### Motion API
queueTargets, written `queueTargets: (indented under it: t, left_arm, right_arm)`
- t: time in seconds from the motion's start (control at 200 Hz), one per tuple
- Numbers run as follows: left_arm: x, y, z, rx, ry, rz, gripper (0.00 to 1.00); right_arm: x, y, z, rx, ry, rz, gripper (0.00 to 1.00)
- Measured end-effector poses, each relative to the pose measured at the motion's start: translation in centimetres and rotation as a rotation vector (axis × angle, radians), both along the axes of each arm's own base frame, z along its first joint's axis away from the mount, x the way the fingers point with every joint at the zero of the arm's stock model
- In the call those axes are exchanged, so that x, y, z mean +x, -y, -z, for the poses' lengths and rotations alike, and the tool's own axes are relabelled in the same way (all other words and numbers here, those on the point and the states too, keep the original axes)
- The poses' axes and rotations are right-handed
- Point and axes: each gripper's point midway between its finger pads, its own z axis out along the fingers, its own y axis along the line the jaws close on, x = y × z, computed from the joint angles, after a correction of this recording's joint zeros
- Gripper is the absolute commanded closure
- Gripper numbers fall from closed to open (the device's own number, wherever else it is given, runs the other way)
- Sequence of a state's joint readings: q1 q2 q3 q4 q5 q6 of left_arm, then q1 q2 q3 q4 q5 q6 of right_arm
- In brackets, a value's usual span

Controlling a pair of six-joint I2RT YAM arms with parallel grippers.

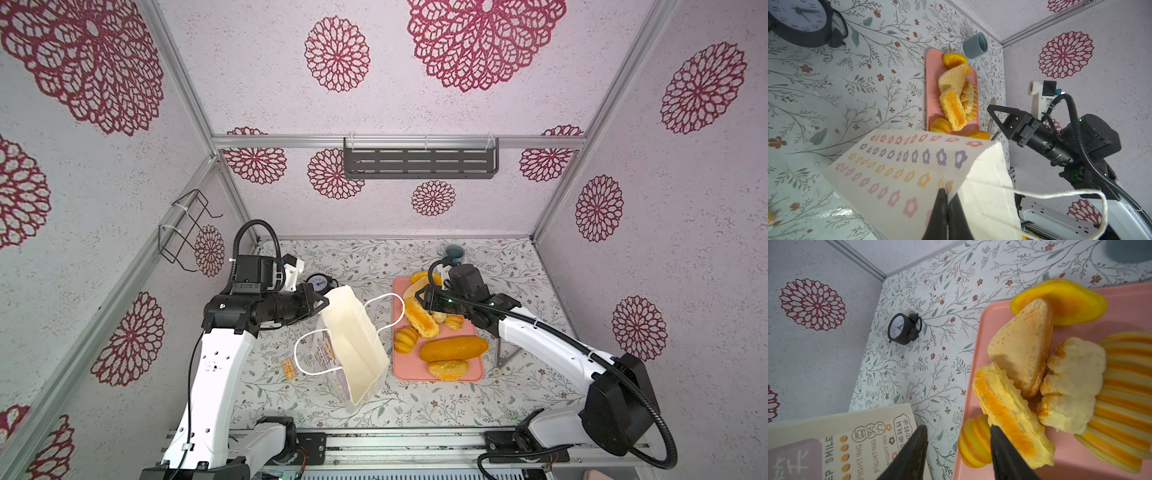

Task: Place the fake bread into the paper bag
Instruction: 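Lift the paper bag with the left gripper while the right lowers over the breads, then set the bag upright beside the tray with the left gripper while the right hovers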

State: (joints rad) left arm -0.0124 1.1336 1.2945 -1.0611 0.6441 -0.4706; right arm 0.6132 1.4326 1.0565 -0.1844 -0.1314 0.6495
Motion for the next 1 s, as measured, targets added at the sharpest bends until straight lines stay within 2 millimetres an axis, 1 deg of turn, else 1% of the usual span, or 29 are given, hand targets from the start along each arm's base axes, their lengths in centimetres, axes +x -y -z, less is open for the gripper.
queueTargets:
  t: [0.04, 0.055, 0.07, 0.15, 0.2, 0.25, 0.27, 0.31, 0.43, 0.5, 0.575, 0.655, 0.741, 0.806, 0.901, 1.001]
  left_arm:
    - [0.4, -0.2, 0.0, 0.001, 0.007, -0.006, 0.67]
    - [0.5, -0.3, 0.0, -0.003, 0.008, -0.010, 0.59]
    - [0.7, -0.4, 0.0, -0.002, 0.010, -0.011, 0.53]
    - [1.4, -0.9, 0.1, -0.003, 0.016, -0.028, 0.32]
    - [1.9, -1.3, 0.1, -0.005, 0.013, -0.046, 0.22]
    - [2.4, -1.8, 0.1, 0.003, 0.020, -0.064, 0.15]
    - [2.5, -2.0, 0.0, 0.002, 0.021, -0.073, 0.08]
    - [2.8, -2.6, -0.3, 0.012, 0.031, -0.095, 0.05]
    - [3.4, -4.7, -2.1, 0.057, 0.078, -0.185, 0.03]
    - [3.3, -6.1, -3.3, 0.106, 0.110, -0.245, 0.03]
    - [2.4, -7.5, -4.5, 0.168, 0.140, -0.313, 0.04]
    - [1.0, -8.4, -5.1, 0.213, 0.148, -0.358, 0.04]
    - [-0.7, -8.6, -5.3, 0.234, 0.130, -0.375, 0.05]
    - [-1.6, -8.5, -5.2, 0.246, 0.112, -0.374, 0.05]
    - [-2.7, -7.7, -4.9, 0.243, 0.090, -0.352, 0.07]
    - [-3.9, -6.8, -4.0, 0.204, 0.063, -0.340, 0.06]
  right_arm:
    - [0.0, -0.3, 0.4, -0.002, -0.007, -0.007, 0.49]
    - [0.0, -0.3, 0.5, -0.003, -0.009, -0.008, 0.49]
    - [0.0, -0.4, 0.6, -0.003, -0.011, -0.010, 0.49]
    - [0.0, -0.9, 1.3, -0.010, -0.024, -0.020, 0.50]
    - [0.0, -1.3, 1.7, -0.011, -0.034, -0.027, 0.51]
    - [0.0, -1.8, 2.0, -0.011, -0.038, -0.037, 0.52]
    - [0.0, -2.1, 2.1, -0.010, -0.038, -0.041, 0.52]
    - [-0.2, -2.5, 2.3, -0.012, -0.041, -0.052, 0.52]
    - [-1.2, -3.8, 2.6, -0.014, -0.044, -0.088, 0.52]
    - [-1.8, -4.6, 2.5, -0.011, -0.039, -0.110, 0.52]
    - [-2.4, -5.2, 2.5, -0.008, -0.035, -0.127, 0.52]
    - [-3.1, -5.4, 2.7, -0.009, -0.039, -0.136, 0.50]
    - [-3.9, -5.2, 2.8, -0.010, -0.047, -0.134, 0.43]
    - [-4.1, -4.8, 2.5, -0.011, -0.040, -0.131, 0.39]
    - [-4.3, -4.3, 1.4, -0.007, -0.016, -0.119, 0.36]
    - [-4.6, -3.7, 0.1, -0.003, 0.007, -0.110, 0.34]
